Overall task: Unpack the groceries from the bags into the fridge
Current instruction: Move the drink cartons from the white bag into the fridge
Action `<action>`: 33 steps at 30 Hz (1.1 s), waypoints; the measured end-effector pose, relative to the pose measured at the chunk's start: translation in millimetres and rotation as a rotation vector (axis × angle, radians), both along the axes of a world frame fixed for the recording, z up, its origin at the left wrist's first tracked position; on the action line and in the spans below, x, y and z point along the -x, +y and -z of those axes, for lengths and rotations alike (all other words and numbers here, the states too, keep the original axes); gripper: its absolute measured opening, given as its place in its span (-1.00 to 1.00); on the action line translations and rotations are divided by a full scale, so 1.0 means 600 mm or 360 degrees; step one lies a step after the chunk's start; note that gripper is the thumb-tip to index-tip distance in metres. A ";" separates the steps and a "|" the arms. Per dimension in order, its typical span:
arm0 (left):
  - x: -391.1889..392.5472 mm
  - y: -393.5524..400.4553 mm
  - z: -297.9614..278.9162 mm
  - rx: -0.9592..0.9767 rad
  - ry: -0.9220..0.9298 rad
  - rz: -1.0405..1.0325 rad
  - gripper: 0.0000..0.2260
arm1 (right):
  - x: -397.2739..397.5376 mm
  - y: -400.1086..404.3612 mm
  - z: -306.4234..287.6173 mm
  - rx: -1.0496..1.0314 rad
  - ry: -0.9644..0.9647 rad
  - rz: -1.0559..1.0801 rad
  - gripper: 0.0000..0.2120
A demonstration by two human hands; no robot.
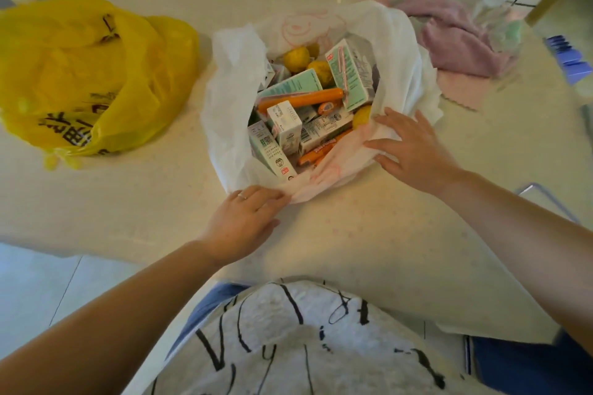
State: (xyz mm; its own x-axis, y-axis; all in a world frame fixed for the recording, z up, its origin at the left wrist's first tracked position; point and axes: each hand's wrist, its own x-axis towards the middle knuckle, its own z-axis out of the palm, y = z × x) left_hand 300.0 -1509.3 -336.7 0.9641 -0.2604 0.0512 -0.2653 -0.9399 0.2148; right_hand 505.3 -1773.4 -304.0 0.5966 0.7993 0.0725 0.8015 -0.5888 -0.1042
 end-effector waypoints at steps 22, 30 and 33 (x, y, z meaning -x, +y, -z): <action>-0.073 0.129 -0.046 -0.0303 0.0288 -0.0659 -0.05 | 0.107 0.166 -0.034 0.0098 0.0536 0.0091 -0.10; -0.133 0.119 -0.095 -0.0486 -0.0250 0.0122 -0.30 | 0.044 0.232 -0.066 0.0089 0.0202 -0.0110 -0.27; -0.143 0.121 -0.091 -0.0507 -0.0138 0.0219 -0.31 | 0.040 0.244 -0.058 0.0149 0.0203 -0.0137 -0.31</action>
